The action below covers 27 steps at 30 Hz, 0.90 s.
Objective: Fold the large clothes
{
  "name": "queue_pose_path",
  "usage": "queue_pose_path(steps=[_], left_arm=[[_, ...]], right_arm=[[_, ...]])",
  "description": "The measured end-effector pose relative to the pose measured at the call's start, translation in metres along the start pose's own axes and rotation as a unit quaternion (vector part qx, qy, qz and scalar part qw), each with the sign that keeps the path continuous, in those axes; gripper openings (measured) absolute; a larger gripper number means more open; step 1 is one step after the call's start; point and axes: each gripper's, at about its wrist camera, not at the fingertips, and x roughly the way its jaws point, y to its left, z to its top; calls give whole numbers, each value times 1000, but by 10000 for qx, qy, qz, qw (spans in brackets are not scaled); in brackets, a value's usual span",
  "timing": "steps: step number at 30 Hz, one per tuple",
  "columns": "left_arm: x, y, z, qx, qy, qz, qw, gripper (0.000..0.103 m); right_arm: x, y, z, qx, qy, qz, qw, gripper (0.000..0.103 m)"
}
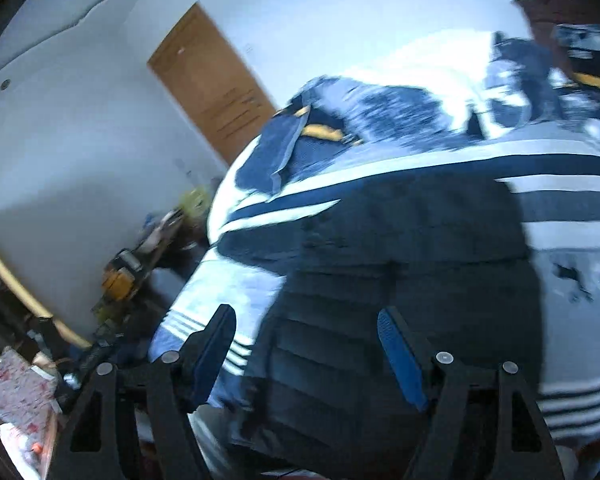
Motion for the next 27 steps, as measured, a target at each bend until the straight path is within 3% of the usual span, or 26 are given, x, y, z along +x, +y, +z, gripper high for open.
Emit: queue_pose_path(steps=[4, 8, 11, 17, 21, 23, 27], left_arm=[[38, 25, 22, -409, -56, 191, 9990, 86], [78, 51, 47, -813, -190, 429, 9956, 86], [114, 67, 72, -1087, -172, 558, 9924, 86], [178, 86, 115, -1447, -549, 1154, 9812, 86], [218, 112, 102, -1474, -427, 1275, 9799, 86], [237, 129, 92, -1557, -75, 1367, 9783, 86], [243, 155, 90, -1858, 78, 1383, 9728, 86]], right_arm=[[64, 28, 40, 43, 553, 535, 9970, 76], [130, 56, 77, 54, 1055, 738, 9917, 76], [183, 76, 100, -185, 1321, 673, 9888, 76], [308, 119, 131, -773, 1954, 325, 9771, 76], [391, 143, 147, -1103, 2137, 250, 9703, 76], [432, 155, 148, -1228, 2235, 169, 9668, 76], [530, 182, 148, -1636, 2483, 24, 9548, 76]])
